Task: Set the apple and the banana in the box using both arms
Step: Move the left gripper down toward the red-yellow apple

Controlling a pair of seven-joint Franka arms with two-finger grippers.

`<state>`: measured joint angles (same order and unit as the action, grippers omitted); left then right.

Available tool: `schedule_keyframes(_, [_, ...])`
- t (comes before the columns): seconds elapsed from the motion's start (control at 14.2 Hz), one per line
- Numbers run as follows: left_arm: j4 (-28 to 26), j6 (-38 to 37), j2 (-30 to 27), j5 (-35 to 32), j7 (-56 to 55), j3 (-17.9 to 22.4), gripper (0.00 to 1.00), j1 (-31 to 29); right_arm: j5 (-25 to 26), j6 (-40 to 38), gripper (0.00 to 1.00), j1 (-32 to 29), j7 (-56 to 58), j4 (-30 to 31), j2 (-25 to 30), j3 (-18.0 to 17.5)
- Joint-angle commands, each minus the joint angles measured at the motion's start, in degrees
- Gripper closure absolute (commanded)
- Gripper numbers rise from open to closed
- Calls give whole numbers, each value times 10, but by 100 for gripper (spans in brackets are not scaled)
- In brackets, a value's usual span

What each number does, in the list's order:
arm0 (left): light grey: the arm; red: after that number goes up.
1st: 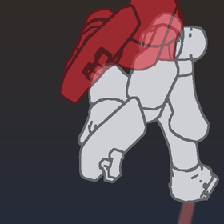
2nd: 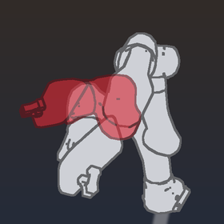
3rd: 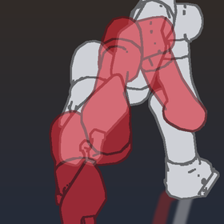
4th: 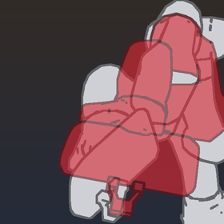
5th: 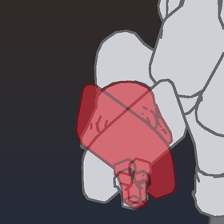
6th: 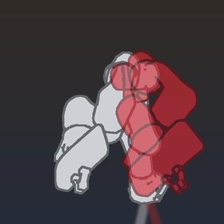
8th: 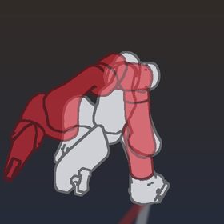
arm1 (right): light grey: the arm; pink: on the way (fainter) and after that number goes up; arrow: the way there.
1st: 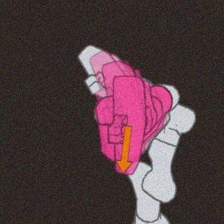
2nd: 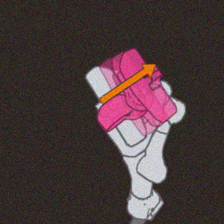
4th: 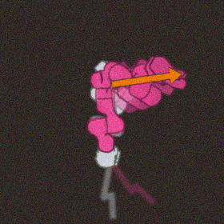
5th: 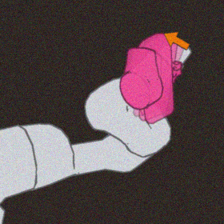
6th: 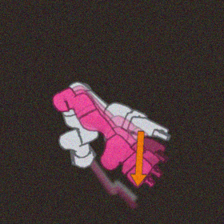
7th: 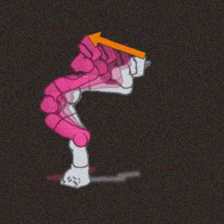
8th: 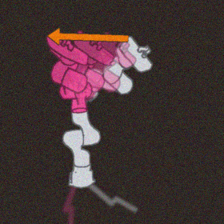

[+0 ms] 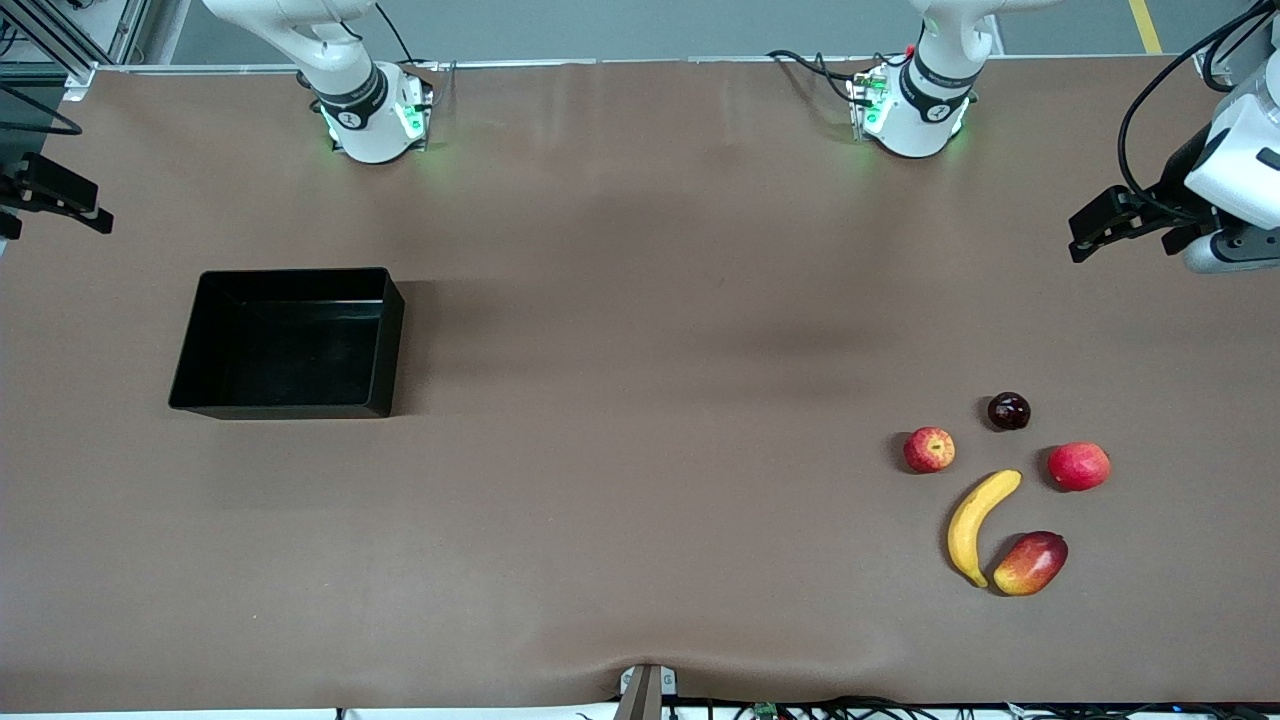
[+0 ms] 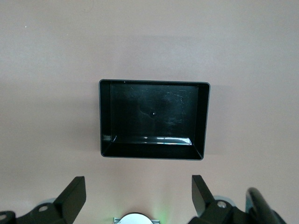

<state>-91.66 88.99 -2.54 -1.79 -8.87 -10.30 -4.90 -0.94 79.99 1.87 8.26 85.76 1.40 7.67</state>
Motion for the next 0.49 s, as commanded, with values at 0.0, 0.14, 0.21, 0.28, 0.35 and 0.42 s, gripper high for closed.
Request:
schedule_keyframes(0.0, [10, -9, 1, 6, 0, -2, 0, -2, -11, -8, 0, -10, 3, -14, -6, -4])
schedule_keyframes(0.14, [10, -9, 2, 6, 0, -2, 0, -2, -10, -8, 0, -10, 3, -14, -7, -4])
schedule_keyframes(0.21, [10, -9, 3, 6, 0, -1, 0, -2, -10, -7, 0, -10, 3, -14, -7, -4])
schedule_keyframes(0.28, [10, -9, 5, 6, 1, -2, 0, -2, -11, -5, 0, -10, 3, -15, -7, -4])
schedule_keyframes(0.35, [17, -9, 10, 6, 0, -2, 0, -2, -11, -4, 0, -11, 5, -15, -11, -4])
schedule_keyframes(0.42, [23, -9, 18, 6, 0, -1, 0, -2, -10, -5, 0, -11, 6, -18, -17, -4])
